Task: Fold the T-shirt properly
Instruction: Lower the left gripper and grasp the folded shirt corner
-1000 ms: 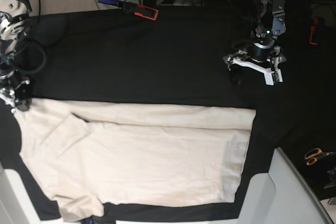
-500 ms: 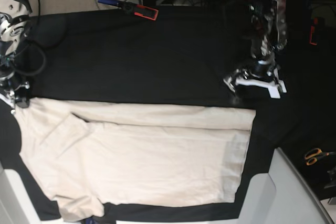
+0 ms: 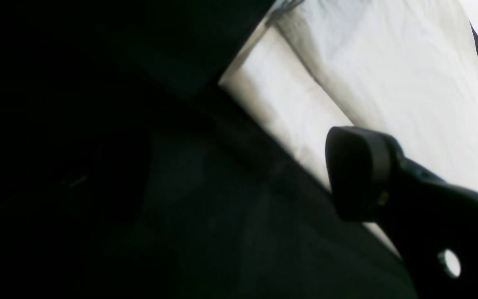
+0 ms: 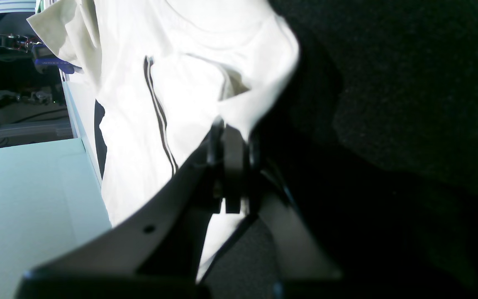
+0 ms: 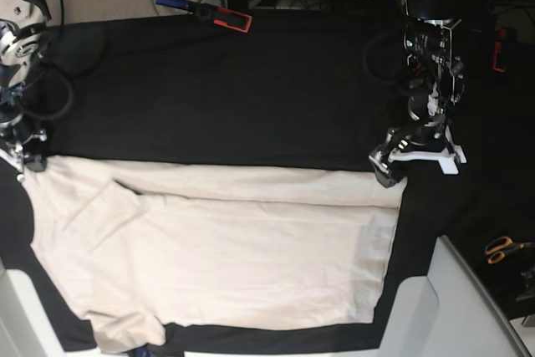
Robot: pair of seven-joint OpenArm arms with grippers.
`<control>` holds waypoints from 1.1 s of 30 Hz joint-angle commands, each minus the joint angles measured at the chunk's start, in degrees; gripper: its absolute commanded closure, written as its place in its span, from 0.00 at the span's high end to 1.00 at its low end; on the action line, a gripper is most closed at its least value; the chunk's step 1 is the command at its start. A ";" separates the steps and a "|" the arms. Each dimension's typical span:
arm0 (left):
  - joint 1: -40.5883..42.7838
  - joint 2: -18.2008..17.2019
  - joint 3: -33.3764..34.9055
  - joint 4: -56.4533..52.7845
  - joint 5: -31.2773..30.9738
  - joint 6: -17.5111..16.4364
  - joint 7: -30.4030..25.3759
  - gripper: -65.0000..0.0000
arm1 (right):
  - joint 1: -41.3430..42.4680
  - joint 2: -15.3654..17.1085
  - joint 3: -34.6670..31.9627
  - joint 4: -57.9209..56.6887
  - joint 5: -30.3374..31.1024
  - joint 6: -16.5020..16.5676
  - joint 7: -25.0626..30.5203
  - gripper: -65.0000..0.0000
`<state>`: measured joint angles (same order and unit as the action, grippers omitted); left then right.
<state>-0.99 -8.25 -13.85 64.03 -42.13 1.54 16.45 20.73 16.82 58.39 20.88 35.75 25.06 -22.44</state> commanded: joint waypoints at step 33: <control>-11.88 -0.32 0.53 -12.56 -0.55 -0.62 -0.84 1.00 | 0.85 1.07 0.03 0.61 0.52 0.30 0.33 0.00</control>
<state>-12.05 -8.43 -13.39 51.09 -42.28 1.04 14.85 20.75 16.91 58.39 20.88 35.75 25.06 -22.48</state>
